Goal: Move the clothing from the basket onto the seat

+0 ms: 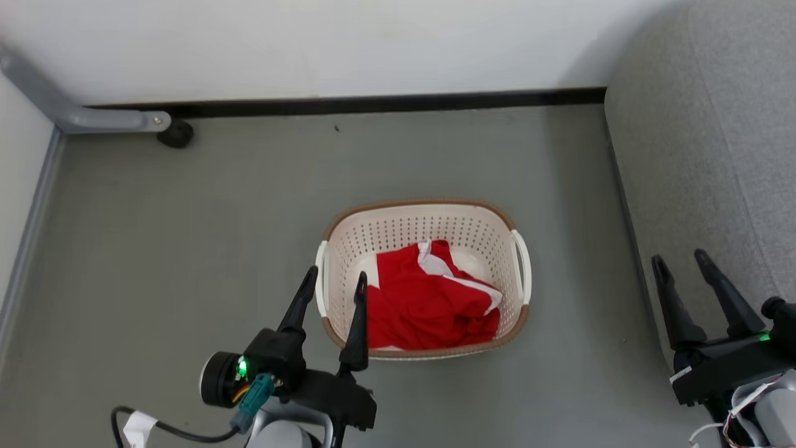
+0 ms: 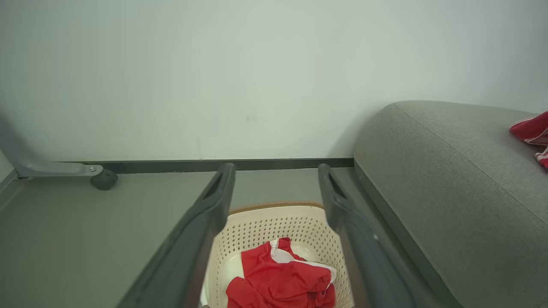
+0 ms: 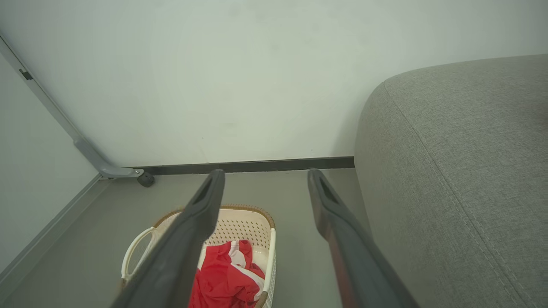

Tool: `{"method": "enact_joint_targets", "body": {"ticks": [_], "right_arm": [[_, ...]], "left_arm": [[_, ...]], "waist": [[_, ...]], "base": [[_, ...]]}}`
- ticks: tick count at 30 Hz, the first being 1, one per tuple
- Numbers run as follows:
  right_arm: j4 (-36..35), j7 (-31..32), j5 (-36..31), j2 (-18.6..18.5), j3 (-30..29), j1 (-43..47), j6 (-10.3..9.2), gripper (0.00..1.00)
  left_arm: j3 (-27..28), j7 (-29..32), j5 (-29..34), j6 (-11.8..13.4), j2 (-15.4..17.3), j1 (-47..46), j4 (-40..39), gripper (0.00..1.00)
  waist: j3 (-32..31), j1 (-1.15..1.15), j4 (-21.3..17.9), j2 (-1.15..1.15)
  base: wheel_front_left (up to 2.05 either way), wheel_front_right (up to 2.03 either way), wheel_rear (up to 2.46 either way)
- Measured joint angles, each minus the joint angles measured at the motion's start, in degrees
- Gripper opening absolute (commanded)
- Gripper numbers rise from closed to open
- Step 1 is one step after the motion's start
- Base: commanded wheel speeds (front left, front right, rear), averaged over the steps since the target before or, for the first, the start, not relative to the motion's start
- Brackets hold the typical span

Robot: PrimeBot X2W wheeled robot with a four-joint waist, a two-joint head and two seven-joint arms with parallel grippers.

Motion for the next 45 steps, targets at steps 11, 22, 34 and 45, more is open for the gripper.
{"method": "enact_joint_targets", "body": {"ticks": [11,22,34,45], "right_arm": [[-3.8,0.0,-1.11,-5.22,2.18,-5.28,0.22,1.0],[-8.6,0.0,-0.79,-11.09,6.12,-11.35,0.22,1.0],[-11.98,-0.01,1.1,-16.47,8.23,-16.29,0.22,1.0],[-12.59,-0.01,2.7,-20.14,8.93,-19.07,0.22,1.0]], "left_arm": [[-5.23,0.0,-2.31,0.0,-0.01,-10.5,4.38,1.0],[-9.64,-0.01,-5.48,0.0,-0.14,-21.95,12.3,1.0],[-12.99,2.69,-12.29,0.0,-0.22,-33.11,20.92,1.0],[-17.05,7.25,-19.46,0.0,-0.25,-41.41,29.48,1.0]], "waist": [[8.88,0.0,-1.58,0.0],[18.02,0.0,-2.87,0.0],[28.04,-0.01,-4.57,0.01],[37.04,0.0,-6.06,0.01]], "base": [[0.0,0.0,0.0],[0.0,0.0,0.0],[0.0,0.0,0.0],[0.0,0.0,0.0]]}}
